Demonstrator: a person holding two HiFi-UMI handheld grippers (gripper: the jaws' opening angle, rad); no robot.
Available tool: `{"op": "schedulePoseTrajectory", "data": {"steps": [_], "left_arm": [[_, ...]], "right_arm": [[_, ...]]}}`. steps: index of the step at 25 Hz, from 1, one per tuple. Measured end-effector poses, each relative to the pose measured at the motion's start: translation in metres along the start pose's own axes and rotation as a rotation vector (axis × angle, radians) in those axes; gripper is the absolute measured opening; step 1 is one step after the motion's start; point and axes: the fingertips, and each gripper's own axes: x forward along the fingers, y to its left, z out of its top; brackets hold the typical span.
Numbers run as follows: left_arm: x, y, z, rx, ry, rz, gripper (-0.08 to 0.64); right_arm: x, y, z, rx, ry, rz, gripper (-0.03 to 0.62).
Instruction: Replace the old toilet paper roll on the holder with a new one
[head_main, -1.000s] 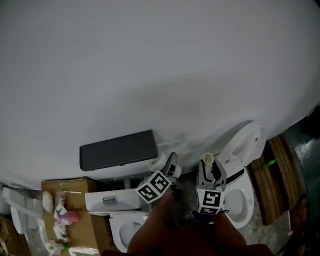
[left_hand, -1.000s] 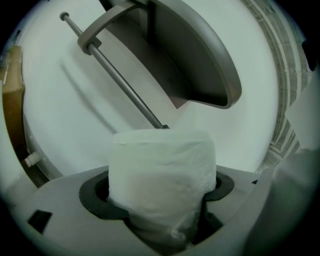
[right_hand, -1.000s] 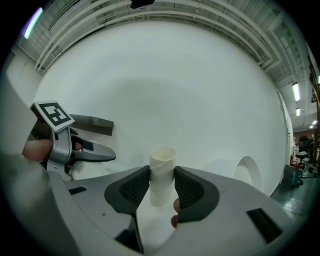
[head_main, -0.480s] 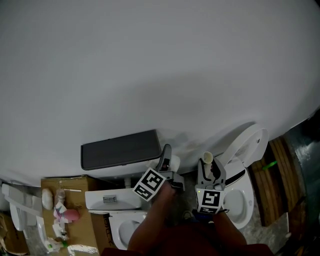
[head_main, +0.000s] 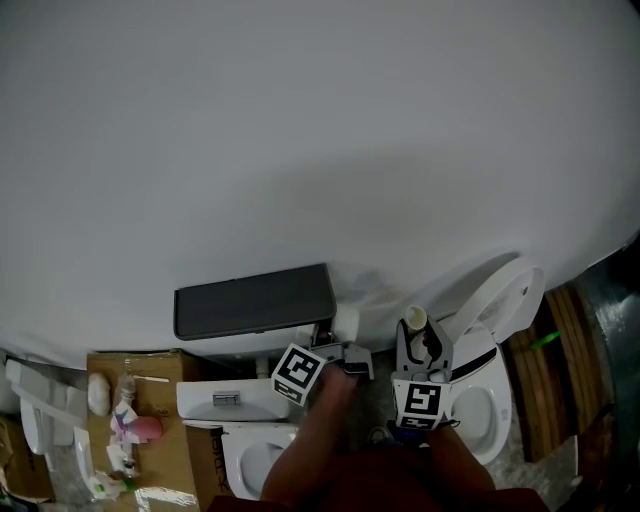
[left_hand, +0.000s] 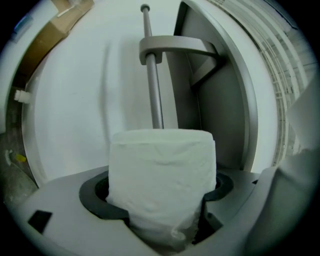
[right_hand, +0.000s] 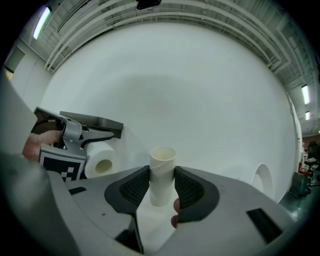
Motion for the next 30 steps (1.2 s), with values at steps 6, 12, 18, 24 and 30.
{"op": "schedulePoseTrajectory", "data": {"steps": [6, 12, 18, 24, 30], "left_arm": [[-0.005, 0.005, 0.02, -0.038, -0.067, -0.01, 0.451], [-0.007, 0.0, 0.038, -0.117, -0.127, -0.048, 0.451], [-0.019, 0.009, 0.063, -0.134, -0.195, -0.039, 0.451], [-0.027, 0.012, 0.076, -0.155, -0.232, -0.052, 0.452], [-0.032, 0.008, 0.075, -0.174, -0.228, -0.073, 0.451]], "right_arm": [[0.004, 0.006, -0.001, -0.001, 0.0, 0.012, 0.167], [0.009, 0.016, -0.002, -0.007, 0.0, 0.028, 0.167], [0.011, 0.03, 0.001, -0.019, -0.006, 0.057, 0.167], [0.012, 0.042, 0.004, -0.019, -0.001, 0.075, 0.167], [0.006, 0.049, 0.007, -0.022, -0.011, 0.084, 0.167]]}}
